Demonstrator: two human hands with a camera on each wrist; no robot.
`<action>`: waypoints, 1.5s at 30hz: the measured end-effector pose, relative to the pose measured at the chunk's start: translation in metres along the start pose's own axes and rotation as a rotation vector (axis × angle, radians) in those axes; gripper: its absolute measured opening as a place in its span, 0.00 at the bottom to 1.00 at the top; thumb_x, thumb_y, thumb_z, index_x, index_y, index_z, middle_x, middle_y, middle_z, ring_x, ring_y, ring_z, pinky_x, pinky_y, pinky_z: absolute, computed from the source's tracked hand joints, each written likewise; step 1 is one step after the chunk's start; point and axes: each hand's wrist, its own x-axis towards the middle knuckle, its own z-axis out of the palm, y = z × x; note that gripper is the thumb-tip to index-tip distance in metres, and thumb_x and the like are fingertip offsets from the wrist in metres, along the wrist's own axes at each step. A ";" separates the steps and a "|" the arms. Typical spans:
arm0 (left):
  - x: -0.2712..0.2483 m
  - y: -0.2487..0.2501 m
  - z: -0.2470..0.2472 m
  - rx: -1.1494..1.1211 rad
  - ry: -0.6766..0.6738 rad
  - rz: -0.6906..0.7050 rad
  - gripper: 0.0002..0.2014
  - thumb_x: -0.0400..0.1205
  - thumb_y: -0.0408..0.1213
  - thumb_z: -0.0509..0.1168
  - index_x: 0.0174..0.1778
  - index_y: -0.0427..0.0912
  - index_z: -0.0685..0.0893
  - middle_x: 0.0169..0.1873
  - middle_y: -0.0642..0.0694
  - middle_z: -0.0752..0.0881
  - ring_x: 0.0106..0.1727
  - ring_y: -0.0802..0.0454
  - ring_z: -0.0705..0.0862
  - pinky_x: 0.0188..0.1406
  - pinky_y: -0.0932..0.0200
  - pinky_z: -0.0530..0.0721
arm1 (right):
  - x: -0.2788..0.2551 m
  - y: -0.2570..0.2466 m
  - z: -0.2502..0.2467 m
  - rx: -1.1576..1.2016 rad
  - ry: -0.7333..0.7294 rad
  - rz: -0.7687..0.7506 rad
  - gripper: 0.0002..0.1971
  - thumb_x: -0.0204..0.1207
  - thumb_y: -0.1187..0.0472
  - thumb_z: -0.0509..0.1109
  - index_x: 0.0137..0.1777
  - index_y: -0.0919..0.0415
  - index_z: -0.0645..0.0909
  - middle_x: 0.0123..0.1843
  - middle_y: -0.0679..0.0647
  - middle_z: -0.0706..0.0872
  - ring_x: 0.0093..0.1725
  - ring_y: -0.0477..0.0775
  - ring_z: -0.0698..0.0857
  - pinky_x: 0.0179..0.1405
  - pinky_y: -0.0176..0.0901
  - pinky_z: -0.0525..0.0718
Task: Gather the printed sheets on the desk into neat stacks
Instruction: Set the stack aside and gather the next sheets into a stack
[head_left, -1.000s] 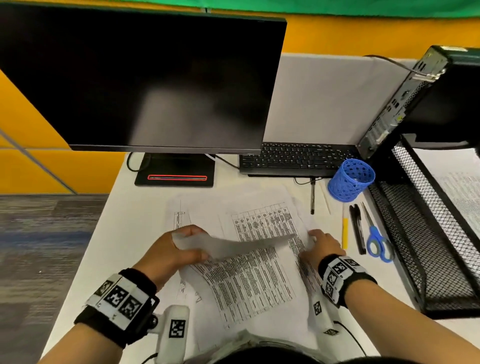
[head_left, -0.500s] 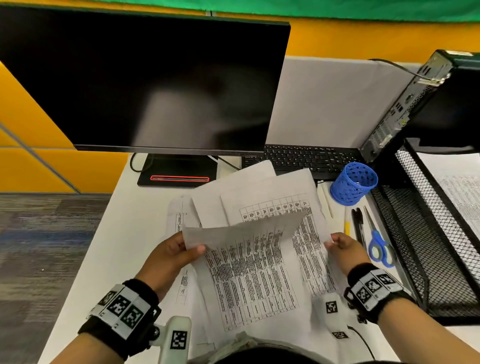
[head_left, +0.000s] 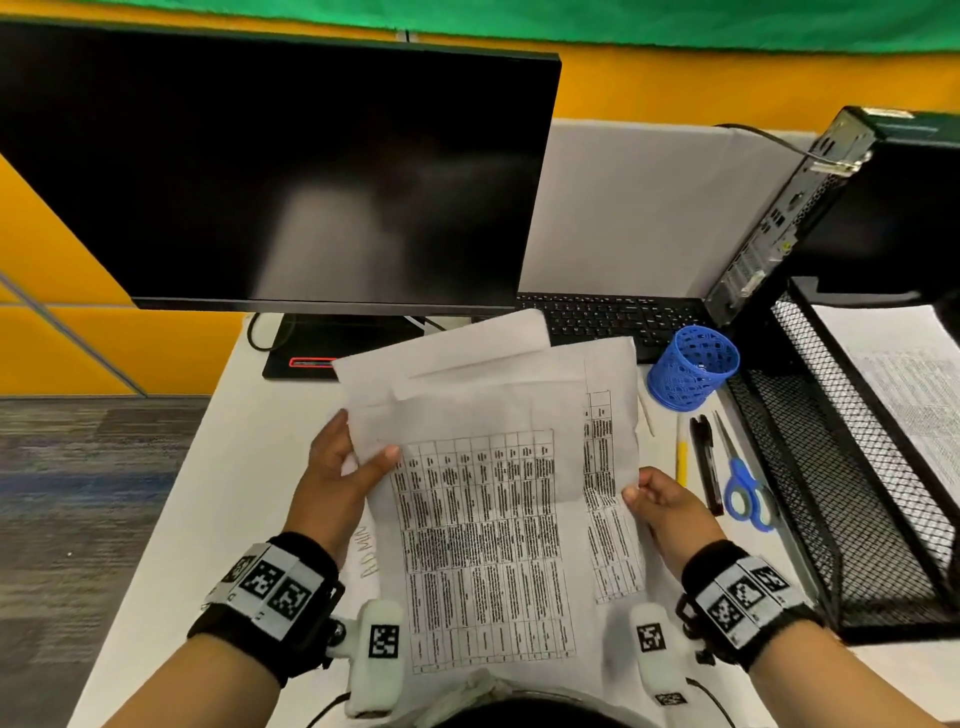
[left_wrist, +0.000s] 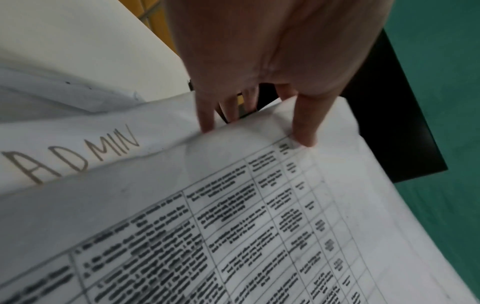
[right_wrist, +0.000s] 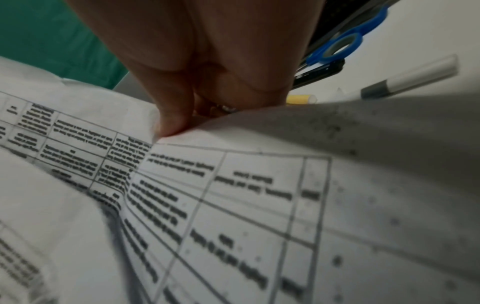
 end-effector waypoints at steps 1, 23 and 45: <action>0.003 0.000 -0.001 -0.011 0.014 0.002 0.29 0.61 0.56 0.75 0.60 0.58 0.85 0.70 0.49 0.79 0.70 0.49 0.78 0.70 0.43 0.76 | 0.000 -0.001 0.001 0.069 -0.009 -0.010 0.07 0.68 0.60 0.77 0.42 0.61 0.82 0.37 0.57 0.90 0.44 0.57 0.86 0.52 0.48 0.85; -0.005 0.034 0.027 -0.138 -0.027 -0.018 0.19 0.75 0.23 0.68 0.54 0.51 0.77 0.43 0.41 0.92 0.45 0.41 0.90 0.46 0.44 0.89 | -0.026 -0.027 0.016 -0.428 -0.208 -0.078 0.35 0.57 0.56 0.78 0.66 0.40 0.71 0.64 0.44 0.83 0.65 0.44 0.80 0.69 0.49 0.76; -0.035 0.085 0.063 0.107 -0.004 0.447 0.13 0.85 0.35 0.58 0.59 0.58 0.66 0.53 0.61 0.80 0.50 0.76 0.82 0.44 0.75 0.82 | -0.039 -0.064 0.070 -0.351 0.040 -0.420 0.19 0.82 0.66 0.59 0.64 0.40 0.66 0.55 0.31 0.80 0.54 0.26 0.80 0.57 0.19 0.75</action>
